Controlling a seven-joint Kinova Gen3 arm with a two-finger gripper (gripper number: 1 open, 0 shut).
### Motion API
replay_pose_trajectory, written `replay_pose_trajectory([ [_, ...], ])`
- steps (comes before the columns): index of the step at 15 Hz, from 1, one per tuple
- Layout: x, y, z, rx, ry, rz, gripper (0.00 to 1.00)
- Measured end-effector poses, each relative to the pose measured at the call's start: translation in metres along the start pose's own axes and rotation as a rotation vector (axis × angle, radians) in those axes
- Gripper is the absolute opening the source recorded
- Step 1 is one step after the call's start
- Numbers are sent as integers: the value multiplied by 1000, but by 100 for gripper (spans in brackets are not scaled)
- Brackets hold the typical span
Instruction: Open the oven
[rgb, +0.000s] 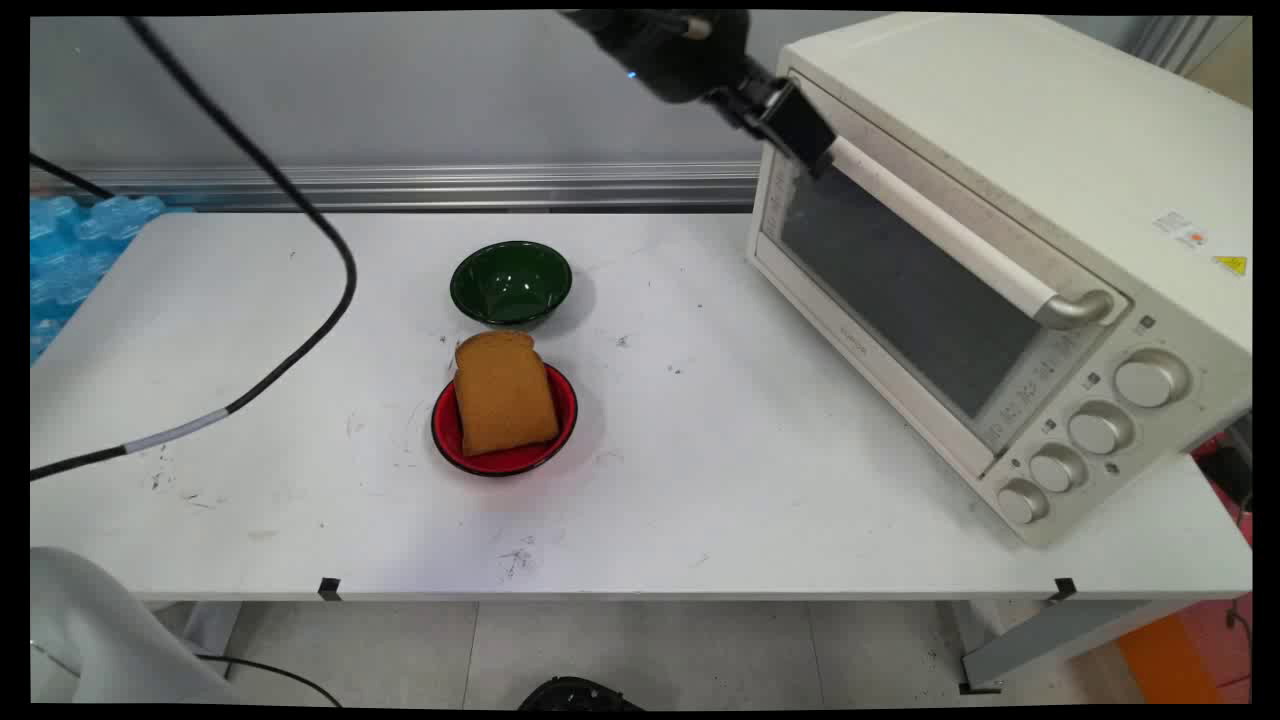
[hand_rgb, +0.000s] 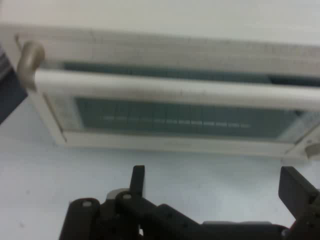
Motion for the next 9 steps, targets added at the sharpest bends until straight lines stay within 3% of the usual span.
replay_pose_trajectory([
  [9, 48, -2, 32, -9, 49, 28, 100],
])
